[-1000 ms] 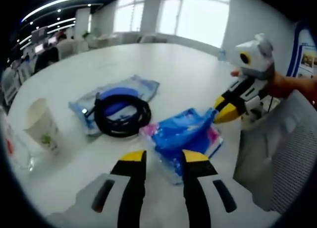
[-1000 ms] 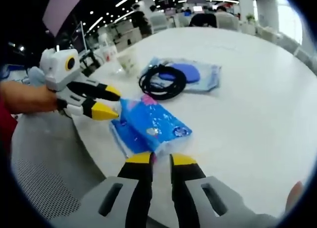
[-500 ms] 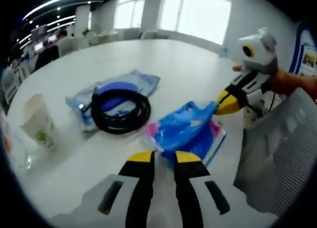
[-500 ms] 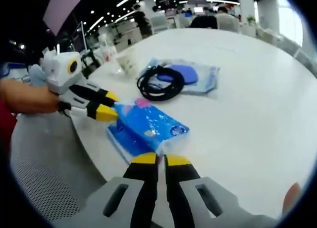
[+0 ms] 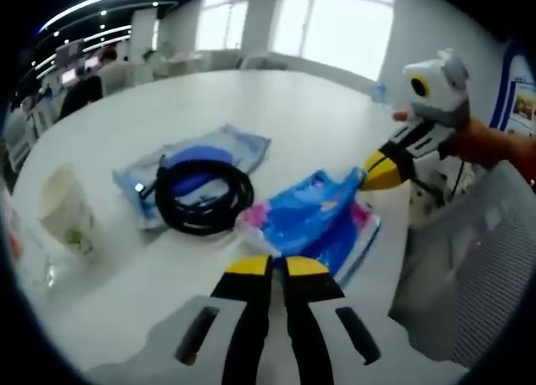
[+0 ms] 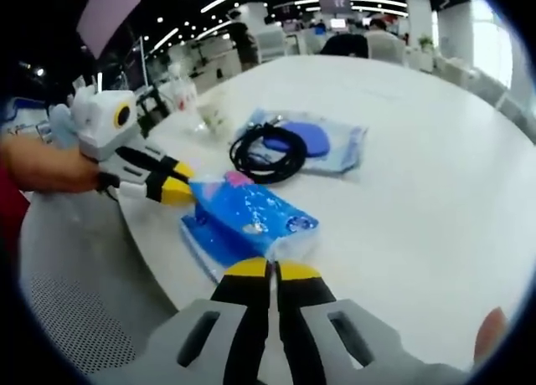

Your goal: Arrange the tabletop items into an orderly group along one side of the table until the central work area is clear of visible clutter.

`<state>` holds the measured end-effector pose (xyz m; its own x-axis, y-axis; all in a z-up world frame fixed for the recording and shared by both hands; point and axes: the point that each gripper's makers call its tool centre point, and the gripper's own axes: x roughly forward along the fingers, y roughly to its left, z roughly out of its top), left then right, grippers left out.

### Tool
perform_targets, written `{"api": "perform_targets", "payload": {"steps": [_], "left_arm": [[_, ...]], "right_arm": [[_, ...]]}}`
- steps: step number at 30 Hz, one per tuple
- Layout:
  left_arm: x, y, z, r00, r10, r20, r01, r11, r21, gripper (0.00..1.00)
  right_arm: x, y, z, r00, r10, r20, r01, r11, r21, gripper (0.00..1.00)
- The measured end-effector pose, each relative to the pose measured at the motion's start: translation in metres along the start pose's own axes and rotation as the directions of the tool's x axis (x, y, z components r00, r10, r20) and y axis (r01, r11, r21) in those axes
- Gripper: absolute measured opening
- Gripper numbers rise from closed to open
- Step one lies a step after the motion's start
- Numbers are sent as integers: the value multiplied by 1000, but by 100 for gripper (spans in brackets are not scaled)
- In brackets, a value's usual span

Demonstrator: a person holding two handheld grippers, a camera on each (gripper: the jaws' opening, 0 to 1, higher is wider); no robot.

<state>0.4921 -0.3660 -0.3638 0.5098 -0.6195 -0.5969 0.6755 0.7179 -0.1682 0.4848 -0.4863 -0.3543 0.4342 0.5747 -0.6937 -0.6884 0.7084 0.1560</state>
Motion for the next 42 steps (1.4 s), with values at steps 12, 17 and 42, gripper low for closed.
{"api": "perform_targets", "payload": {"steps": [12,17,42], "left_arm": [[6,-1,51,997,0,72,-3,999,44,0],[14,-4,75,995,-7,104,0,998,64,0],[75,-11,159,982,-2,188,-15,996,90,0]], "right_arm": [[-23,-26,31,997,-52,56,54,998,-32,2],[-38,-43,45,993,-84,85,88,995,-38,1],[-66,-132,71,970,-196,141,206,977,-59,1]]}}
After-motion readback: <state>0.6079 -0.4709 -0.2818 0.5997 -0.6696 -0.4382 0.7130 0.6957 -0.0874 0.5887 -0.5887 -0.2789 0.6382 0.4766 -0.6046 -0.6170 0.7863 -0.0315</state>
